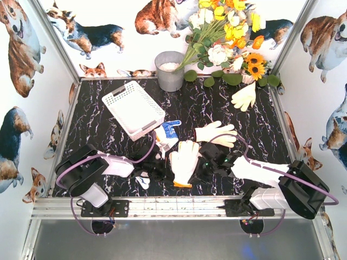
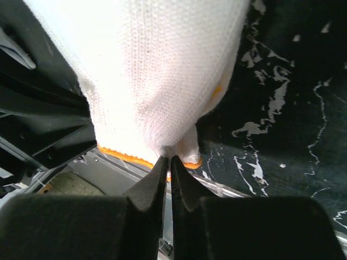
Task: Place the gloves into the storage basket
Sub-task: Pair the glove with the glove.
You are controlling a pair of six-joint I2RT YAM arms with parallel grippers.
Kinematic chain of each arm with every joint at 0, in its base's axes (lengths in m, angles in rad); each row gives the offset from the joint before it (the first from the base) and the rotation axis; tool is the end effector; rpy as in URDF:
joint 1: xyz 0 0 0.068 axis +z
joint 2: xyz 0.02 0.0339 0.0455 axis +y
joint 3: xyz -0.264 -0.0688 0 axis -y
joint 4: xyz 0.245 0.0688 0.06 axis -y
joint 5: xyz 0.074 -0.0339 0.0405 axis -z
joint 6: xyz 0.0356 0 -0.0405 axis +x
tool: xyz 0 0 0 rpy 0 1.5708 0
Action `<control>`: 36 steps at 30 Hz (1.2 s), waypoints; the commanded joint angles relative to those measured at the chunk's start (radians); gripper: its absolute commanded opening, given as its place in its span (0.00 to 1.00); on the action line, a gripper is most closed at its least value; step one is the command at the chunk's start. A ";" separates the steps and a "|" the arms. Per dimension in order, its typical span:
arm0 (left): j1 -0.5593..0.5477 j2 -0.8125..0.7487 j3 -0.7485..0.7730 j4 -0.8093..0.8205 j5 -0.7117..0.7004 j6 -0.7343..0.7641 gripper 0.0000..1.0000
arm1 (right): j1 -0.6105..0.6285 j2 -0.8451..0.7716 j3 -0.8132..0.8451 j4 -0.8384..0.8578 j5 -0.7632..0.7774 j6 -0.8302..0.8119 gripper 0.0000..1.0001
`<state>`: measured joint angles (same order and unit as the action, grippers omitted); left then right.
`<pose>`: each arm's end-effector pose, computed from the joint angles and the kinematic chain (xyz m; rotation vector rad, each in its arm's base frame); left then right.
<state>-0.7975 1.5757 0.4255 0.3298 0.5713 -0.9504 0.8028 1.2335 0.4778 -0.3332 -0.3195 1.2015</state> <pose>0.1587 -0.1902 0.1023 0.1076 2.7778 -1.3546 0.1323 0.1531 0.1427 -0.4786 -2.9697 -0.8831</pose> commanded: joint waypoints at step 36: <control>-0.018 -0.522 0.034 -0.645 -0.564 0.126 0.74 | -0.012 -0.080 0.256 -0.271 0.217 -0.175 0.63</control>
<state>-0.8188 1.1370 0.4206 -0.1478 0.1818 -0.8730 0.8021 1.2182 0.6643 -0.5022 -0.1806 1.0931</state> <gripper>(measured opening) 0.717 0.617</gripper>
